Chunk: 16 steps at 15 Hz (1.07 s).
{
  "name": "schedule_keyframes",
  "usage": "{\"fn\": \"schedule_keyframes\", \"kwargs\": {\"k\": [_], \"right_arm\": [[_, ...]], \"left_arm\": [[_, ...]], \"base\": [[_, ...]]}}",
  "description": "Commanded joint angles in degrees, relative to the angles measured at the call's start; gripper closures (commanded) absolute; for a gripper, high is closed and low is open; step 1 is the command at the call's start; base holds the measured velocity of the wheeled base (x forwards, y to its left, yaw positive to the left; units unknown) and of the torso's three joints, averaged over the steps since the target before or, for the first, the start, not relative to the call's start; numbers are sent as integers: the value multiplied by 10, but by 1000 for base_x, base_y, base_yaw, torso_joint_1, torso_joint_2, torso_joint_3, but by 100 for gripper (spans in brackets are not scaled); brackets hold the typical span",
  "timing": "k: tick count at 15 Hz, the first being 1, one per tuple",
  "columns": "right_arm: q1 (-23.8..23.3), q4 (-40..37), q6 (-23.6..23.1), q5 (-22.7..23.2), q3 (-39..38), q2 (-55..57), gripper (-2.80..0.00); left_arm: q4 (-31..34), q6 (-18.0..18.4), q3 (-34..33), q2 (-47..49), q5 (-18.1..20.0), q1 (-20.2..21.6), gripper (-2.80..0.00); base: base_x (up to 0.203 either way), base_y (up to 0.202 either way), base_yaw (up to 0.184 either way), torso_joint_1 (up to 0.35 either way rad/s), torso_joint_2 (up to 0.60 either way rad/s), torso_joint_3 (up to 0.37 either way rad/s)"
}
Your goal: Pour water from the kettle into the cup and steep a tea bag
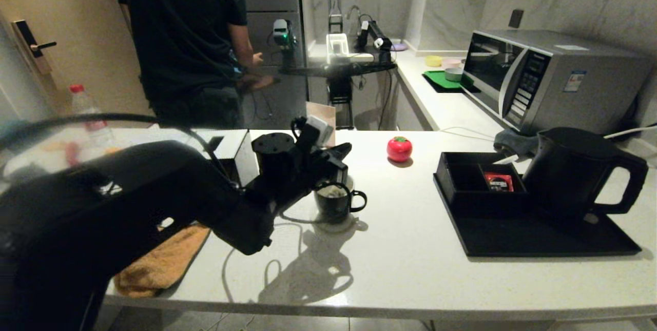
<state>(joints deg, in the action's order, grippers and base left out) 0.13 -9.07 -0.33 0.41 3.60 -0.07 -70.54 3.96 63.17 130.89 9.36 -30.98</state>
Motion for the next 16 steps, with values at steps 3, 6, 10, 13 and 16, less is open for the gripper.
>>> {"fn": "schedule_keyframes", "kwargs": {"k": [3,6,10,13,16], "right_arm": [[0,-1,0,0,0,1,0],[0,-1,0,0,0,1,0],[0,-1,0,0,0,1,0],[0,-1,0,0,0,1,0],[0,-1,0,0,0,1,0]], "left_arm": [[-3,-1,1,20,0,0,0],[6,-3,2,-6,-15,2,0],[25,-4,4,-58,-54,6,0],[37,-4,3,-89,-55,14,0],[36,-4,1,-92,-55,14,0]], "base": [[0,0,0,0,0,0],[0,0,0,0,0,0],[0,0,0,0,0,0],[0,0,0,0,0,0],[0,0,0,0,0,0]]}}
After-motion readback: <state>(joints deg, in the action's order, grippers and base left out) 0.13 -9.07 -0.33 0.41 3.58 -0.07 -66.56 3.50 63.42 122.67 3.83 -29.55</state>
